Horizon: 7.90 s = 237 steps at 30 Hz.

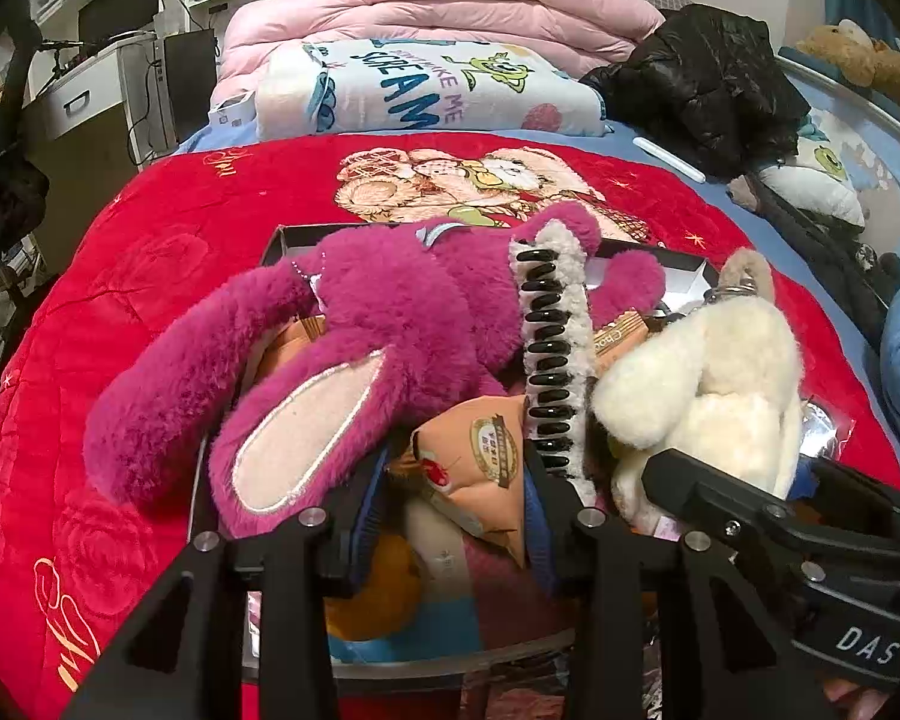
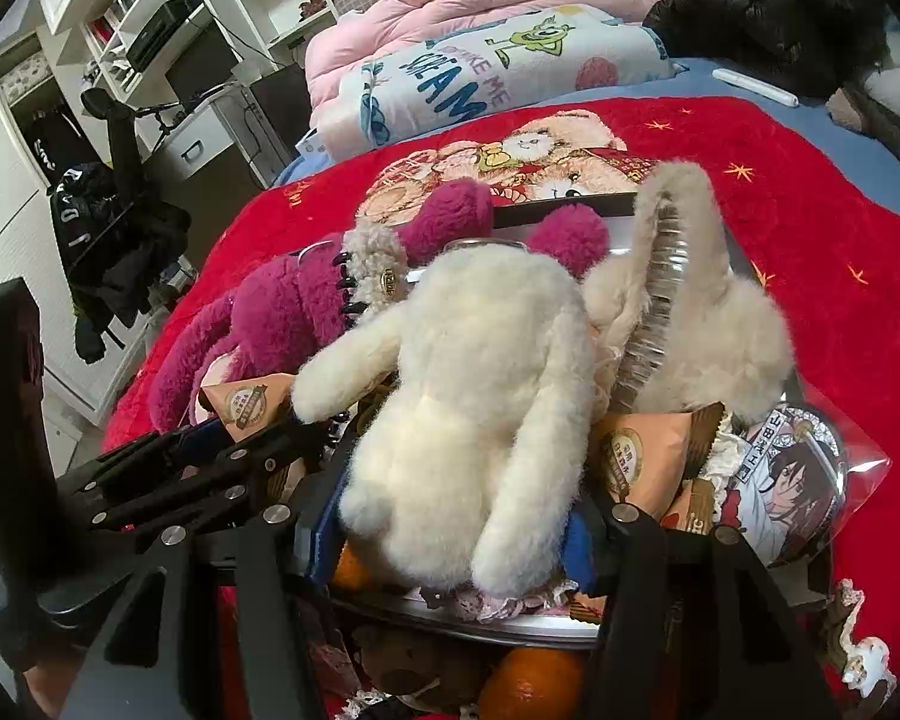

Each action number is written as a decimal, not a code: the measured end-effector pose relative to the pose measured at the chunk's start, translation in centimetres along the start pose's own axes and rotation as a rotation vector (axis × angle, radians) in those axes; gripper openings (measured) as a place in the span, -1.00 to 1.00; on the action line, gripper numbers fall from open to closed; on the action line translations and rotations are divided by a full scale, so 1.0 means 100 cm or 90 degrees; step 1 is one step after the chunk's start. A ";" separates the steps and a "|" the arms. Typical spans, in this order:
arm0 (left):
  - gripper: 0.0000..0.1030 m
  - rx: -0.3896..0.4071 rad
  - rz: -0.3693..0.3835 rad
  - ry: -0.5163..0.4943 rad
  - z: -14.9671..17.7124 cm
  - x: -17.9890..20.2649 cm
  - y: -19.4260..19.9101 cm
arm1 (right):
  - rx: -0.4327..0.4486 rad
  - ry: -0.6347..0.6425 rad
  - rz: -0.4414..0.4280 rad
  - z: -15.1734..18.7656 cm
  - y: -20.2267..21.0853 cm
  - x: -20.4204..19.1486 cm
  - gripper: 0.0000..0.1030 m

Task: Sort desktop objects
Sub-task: 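Lower the snack packet and bunny into the box and open both tools, then raise both open tools up and away from the black box, then close the left tool on the black badge packet while the right tool approaches the loose orange, then lift the badge packet with the left tool while the right tool grasps the orange, then carry the badge packet and orange over the black box with both tools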

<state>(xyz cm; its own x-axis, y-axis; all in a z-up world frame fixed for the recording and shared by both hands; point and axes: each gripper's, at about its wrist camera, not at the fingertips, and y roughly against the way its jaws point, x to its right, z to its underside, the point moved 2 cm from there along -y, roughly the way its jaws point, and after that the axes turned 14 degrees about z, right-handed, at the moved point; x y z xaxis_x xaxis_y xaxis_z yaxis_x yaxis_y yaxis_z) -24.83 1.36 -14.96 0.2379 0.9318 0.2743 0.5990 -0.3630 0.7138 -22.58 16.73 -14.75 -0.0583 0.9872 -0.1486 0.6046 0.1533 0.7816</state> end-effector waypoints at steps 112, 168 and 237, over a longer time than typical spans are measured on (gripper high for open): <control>1.00 -0.061 0.005 -0.033 0.064 0.036 0.026 | -0.059 -0.017 0.006 0.063 0.055 0.047 0.49; -0.64 -0.068 -0.088 0.022 0.051 0.024 0.013 | -0.108 -0.029 -0.004 0.068 0.016 0.041 -0.28; -0.92 0.055 -0.016 -0.027 0.021 0.056 0.090 | 0.051 0.014 -0.048 0.029 0.086 0.003 -0.29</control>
<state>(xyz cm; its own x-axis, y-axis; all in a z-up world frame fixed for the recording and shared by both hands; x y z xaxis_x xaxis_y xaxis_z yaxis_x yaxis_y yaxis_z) -16.46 3.33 -8.37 0.2530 0.9404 0.2272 0.6687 -0.3397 0.6614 -15.12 18.17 -9.85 -0.1233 0.9738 -0.1911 0.6595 0.2243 0.7175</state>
